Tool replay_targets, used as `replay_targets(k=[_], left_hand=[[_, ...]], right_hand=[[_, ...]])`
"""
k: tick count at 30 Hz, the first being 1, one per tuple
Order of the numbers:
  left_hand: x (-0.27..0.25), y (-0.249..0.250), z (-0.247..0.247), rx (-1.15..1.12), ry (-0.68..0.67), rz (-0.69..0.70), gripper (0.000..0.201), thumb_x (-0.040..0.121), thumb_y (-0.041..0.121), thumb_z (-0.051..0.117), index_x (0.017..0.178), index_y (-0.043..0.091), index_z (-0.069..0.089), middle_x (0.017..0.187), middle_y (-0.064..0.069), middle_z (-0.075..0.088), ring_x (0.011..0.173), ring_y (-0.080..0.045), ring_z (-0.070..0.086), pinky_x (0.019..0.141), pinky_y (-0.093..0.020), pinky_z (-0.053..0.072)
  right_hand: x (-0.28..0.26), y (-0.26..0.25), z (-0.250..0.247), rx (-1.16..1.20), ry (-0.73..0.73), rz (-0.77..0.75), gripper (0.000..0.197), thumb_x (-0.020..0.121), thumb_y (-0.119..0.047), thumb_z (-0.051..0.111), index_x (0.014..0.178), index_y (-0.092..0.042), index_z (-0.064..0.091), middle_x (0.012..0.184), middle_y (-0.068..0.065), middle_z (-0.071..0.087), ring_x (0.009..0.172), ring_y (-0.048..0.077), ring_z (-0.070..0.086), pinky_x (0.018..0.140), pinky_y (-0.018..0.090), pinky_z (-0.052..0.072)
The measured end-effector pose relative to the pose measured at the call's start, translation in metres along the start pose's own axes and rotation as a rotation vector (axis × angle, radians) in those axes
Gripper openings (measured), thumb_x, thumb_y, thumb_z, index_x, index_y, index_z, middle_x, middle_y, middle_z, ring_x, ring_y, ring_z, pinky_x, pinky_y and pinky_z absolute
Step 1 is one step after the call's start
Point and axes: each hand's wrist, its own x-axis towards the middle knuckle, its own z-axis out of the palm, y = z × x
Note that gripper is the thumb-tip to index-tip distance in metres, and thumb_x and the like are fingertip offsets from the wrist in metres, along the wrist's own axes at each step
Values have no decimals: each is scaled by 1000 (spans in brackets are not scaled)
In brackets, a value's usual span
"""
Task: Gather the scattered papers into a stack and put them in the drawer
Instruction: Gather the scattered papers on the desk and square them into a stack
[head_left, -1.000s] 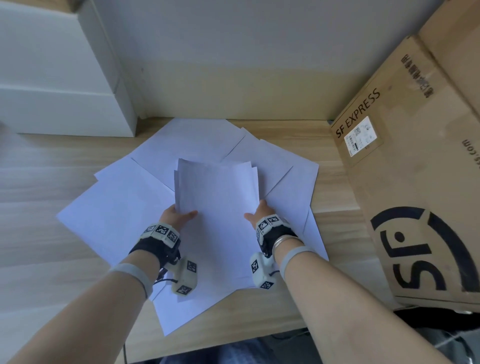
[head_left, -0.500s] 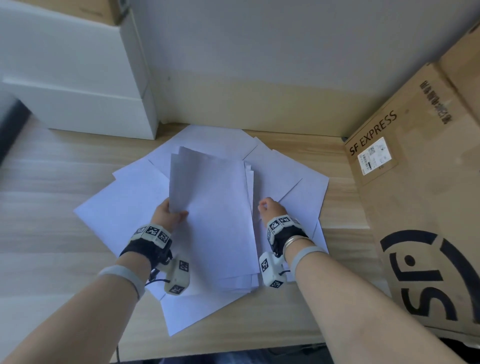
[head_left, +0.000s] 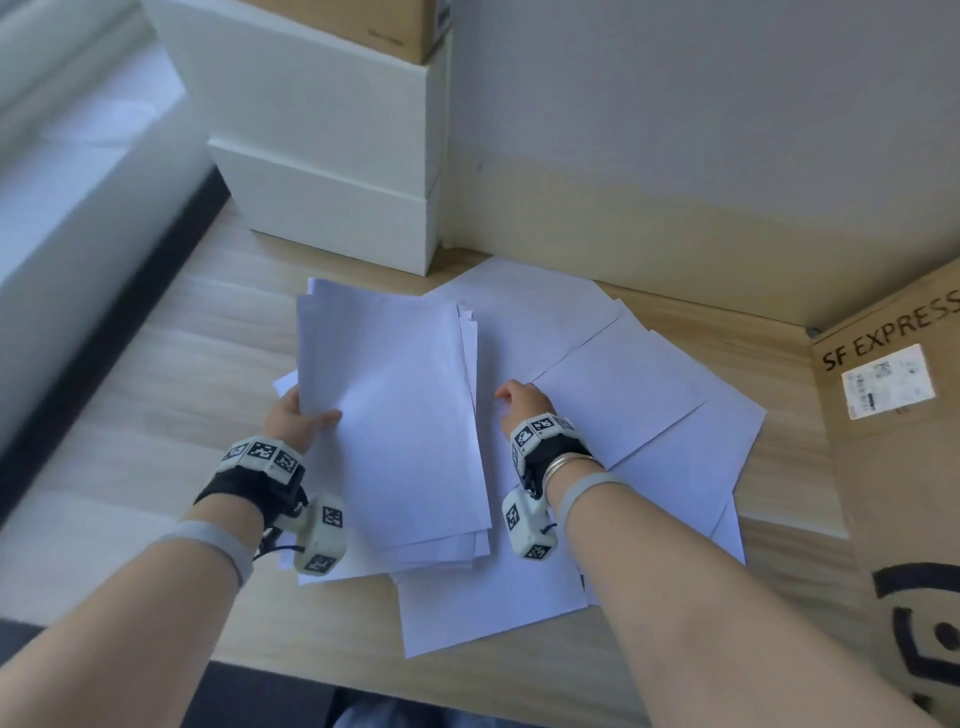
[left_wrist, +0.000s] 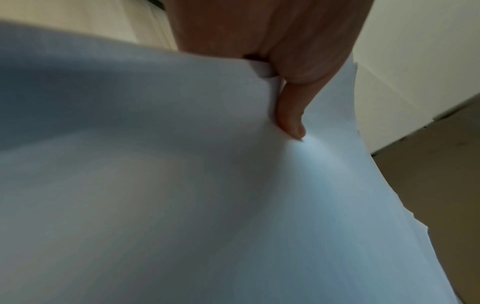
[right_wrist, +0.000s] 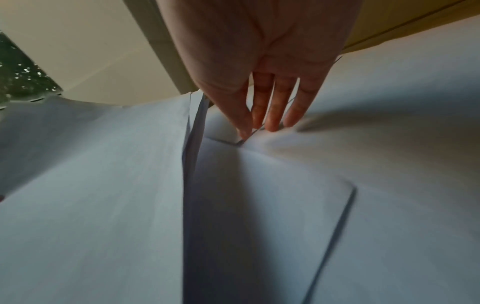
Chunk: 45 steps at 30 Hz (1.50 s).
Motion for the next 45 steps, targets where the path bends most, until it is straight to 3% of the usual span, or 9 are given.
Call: replay_targets(k=[8,15,18,22,25,28,37,43,45], left_hand=[[9,-18,-20,-1,-3,-68,47,83,-3,62,128,1,51,129,-23,58,117,-41,55,97,-47,43],[6,-9,-6,-33,-49,-71,47,84,-6,58,130,-2,49,131,-25,55,100,-25,53,87,-37,41],[6,-6,0,-30,-78,-59,48,84,-5,59,131,1,49,130,-24,56,99,-23,52,88,-37,41],[5,-2,10,-47,-112,-76,48,84,-2,61,130,5,50,129,-22,58,106,-35,58,93,-44,44],[6,0,20,-53,-133,-74,47,84,-1,62,129,6,51,128,-21,59,106,-35,59,98,-50,45],[4,4,29,-64,-152,-65,45,83,-2,62,127,3,52,128,-23,58,99,-29,56,97,-50,44],[-3,7,52,-4,-175,-64,47,84,-7,57,130,1,50,124,-18,59,97,-23,52,87,-38,43],[-7,9,61,36,-159,-73,50,85,-6,56,134,1,47,134,-23,54,118,-39,54,86,-37,40],[-7,9,63,48,-157,-64,48,86,-4,56,133,0,48,133,-21,54,111,-35,56,85,-35,39]], right_hand=[[-1,-22,29,-88,2,0,59,73,-17,71,126,-20,45,125,7,45,117,30,44,92,35,47],[-2,-12,26,59,-28,55,57,80,-15,66,130,-18,40,113,10,58,109,32,59,86,33,48],[-1,5,16,147,11,133,45,86,-18,63,130,-10,52,127,12,59,118,30,56,95,31,46],[-1,37,-9,221,141,188,18,91,-14,54,101,-2,61,99,11,62,91,30,56,79,28,45],[-6,61,-30,252,247,238,22,90,-9,50,103,2,64,106,24,67,98,39,60,77,34,49],[-13,85,-48,252,342,300,22,90,-6,46,101,6,62,104,29,65,81,33,54,67,29,41],[-30,140,-104,294,523,441,16,93,-2,41,81,-3,52,87,15,51,78,24,42,70,24,31],[-38,123,-93,282,399,352,27,92,-5,47,114,-1,63,112,20,66,94,31,60,76,27,42],[-37,108,-72,242,296,315,27,91,-6,49,114,-2,62,115,19,66,104,34,61,84,31,47]])
